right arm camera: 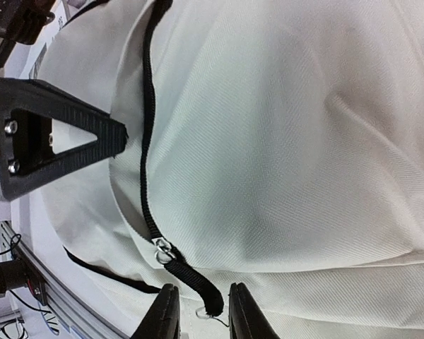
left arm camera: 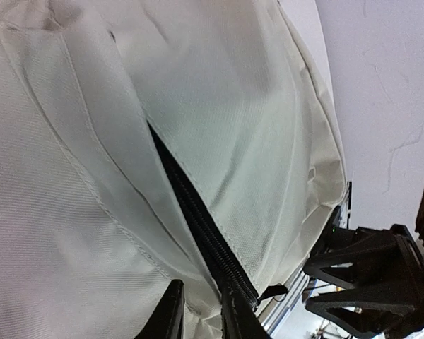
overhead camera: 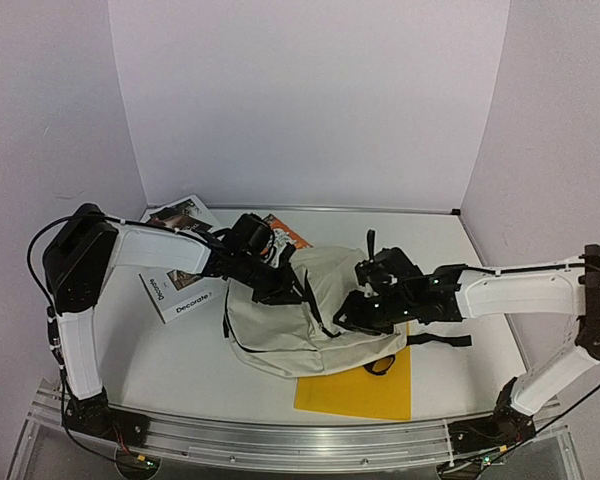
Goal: Pack the student bag
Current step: Zip the student bag at the center of the board, then adjust the student bag at the center of the board.
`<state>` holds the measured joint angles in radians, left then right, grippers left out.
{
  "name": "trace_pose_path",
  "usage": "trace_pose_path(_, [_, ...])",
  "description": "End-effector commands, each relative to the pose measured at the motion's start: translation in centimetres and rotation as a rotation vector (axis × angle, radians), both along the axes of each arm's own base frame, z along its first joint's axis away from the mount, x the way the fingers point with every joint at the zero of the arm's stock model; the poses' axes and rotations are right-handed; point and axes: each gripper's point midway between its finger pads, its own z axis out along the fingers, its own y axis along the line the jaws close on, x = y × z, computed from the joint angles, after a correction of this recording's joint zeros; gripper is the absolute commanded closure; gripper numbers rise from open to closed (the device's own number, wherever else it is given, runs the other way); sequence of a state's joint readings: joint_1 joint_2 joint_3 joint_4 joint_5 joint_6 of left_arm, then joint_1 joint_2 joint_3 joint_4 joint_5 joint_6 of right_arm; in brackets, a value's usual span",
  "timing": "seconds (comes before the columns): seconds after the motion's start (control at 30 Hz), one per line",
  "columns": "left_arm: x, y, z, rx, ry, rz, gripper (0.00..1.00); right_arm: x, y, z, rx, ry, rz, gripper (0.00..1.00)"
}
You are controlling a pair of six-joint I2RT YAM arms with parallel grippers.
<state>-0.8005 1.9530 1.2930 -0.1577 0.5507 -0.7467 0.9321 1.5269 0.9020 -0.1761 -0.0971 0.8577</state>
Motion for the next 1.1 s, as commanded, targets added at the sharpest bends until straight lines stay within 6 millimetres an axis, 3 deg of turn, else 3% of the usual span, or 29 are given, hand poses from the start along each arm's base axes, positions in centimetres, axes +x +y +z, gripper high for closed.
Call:
trace_pose_path(0.0, [2.8,1.9,5.5,-0.018,-0.196,0.047,0.73,1.1,-1.5,5.3,-0.007,-0.102,-0.050,0.59])
trace_pose_path(0.1, [3.6,3.7,6.5,0.017,-0.240,0.087,0.57,2.1,-3.5,5.7,-0.065,-0.128,-0.111,0.43])
trace_pose_path(0.23, [5.6,8.4,6.3,0.140,-0.276,0.195,0.37,3.3,-8.4,3.8,-0.147,-0.075,-0.223,0.21])
trace_pose_path(0.27, [5.8,8.9,6.2,0.159,-0.280,0.208,0.35,3.4,-9.1,3.6,-0.152,-0.070,-0.238,0.20])
trace_pose_path(0.3, [6.5,11.0,5.6,0.205,-0.266,0.251,0.28,3.6,-10.3,3.3,-0.161,-0.062,-0.263,0.11])
trace_pose_path(0.47, [7.3,16.1,3.6,0.264,-0.189,0.339,0.20,3.0,-12.8,1.3,-0.202,-0.026,-0.314,0.03])
trace_pose_path(0.53, [7.1,16.5,3.0,0.266,-0.168,0.333,0.19,2.5,-13.3,0.0,-0.225,0.000,-0.314,0.05])
trace_pose_path(0.67, [6.7,16.3,1.2,0.277,-0.112,0.292,0.19,2.4,-13.5,-1.1,-0.255,0.010,-0.305,0.27])
trace_pose_path(0.73, [6.6,15.8,0.5,0.253,-0.082,0.269,0.20,2.6,-13.5,-1.2,-0.261,0.007,-0.299,0.31])
trace_pose_path(0.93, [7.0,14.6,-0.2,0.208,-0.053,0.249,0.36,2.9,-12.8,-2.3,-0.259,0.014,-0.284,0.45])
trace_pose_path(1.0, [7.0,14.5,-0.4,0.207,-0.045,0.248,0.40,3.0,-12.8,-2.6,-0.264,0.017,-0.283,0.54])
trace_pose_path(1.07, [6.9,14.3,-0.8,0.201,-0.034,0.241,0.50,3.2,-12.6,-2.5,-0.263,0.008,-0.280,0.68])
